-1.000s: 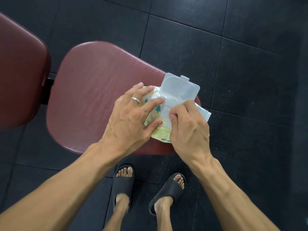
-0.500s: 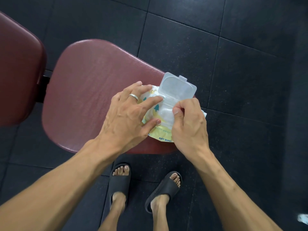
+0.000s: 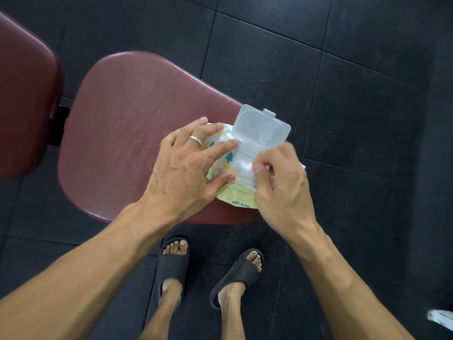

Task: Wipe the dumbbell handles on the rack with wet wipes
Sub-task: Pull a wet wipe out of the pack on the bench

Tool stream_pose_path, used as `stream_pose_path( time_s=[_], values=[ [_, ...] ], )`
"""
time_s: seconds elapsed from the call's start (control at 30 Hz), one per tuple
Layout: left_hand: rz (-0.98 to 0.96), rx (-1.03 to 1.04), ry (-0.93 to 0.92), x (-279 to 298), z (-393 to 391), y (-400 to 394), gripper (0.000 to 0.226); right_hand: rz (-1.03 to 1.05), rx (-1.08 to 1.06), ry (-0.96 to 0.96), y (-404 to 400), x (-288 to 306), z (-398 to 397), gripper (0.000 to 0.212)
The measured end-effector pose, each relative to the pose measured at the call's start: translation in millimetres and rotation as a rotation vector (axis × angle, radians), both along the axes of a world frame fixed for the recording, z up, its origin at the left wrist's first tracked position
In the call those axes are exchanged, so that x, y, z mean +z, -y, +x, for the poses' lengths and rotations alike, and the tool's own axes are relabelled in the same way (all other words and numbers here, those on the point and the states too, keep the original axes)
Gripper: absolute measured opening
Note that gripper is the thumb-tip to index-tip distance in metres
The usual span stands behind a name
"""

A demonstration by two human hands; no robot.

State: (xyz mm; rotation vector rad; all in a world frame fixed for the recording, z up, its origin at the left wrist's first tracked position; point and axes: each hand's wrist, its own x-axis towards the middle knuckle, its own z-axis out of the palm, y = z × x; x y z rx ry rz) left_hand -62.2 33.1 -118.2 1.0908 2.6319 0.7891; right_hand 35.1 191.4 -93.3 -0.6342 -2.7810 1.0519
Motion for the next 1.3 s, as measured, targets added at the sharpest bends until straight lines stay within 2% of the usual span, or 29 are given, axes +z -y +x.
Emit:
stream_pose_path(
  time_s=[0.13, 0.33, 0.4, 0.53, 0.63, 0.83, 1.03, 1.1, 1.2, 1.3],
  values=[
    [0.011, 0.000, -0.012, -1.6, -0.2, 0.6, 0.055, 0.149, 0.199, 0.046, 1.6, 4.7, 12.0, 0.010],
    [0.021, 0.003, -0.016, -2.9, 1.2, 0.2, 0.055, 0.018, 0.044, 0.019, 0.1, 10.0, -3.3, 0.008],
    [0.028, 0.005, -0.019, -3.5, 1.0, 0.4, 0.055, 0.058, 0.046, 0.021, 2.3, 9.5, -5.1, 0.013],
    [0.024, 0.007, -0.018, -2.4, 1.0, -0.3, 0.055, 0.150, 0.043, -0.018, 9.1, 4.6, -10.5, 0.006],
    [0.017, 0.008, -0.009, -1.3, 0.5, -0.3, 0.055, 0.024, -0.067, 0.039, 13.0, 2.3, -14.4, 0.009],
    [-0.001, 0.006, 0.005, 1.9, 0.8, -0.7, 0.056, -0.261, -0.155, 0.112, 1.2, 20.9, -17.2, 0.020],
    [-0.010, 0.009, 0.040, 5.0, -0.4, -2.6, 0.056, -0.410, -0.466, 0.071, -9.0, 32.5, -17.6, 0.014],
    [-0.027, 0.011, 0.056, 6.6, -0.1, -3.3, 0.057, -0.428, -0.434, 0.070, -7.4, 32.5, -17.5, 0.010],
    [-0.021, 0.024, 0.075, 9.5, 0.9, -5.4, 0.056, -0.315, -0.248, 0.160, -6.3, 28.8, -13.1, 0.024],
    [-0.020, 0.038, 0.089, 12.9, 2.5, -9.2, 0.052, -0.228, -0.168, 0.176, -4.6, 26.7, -14.6, 0.009]
  ],
)
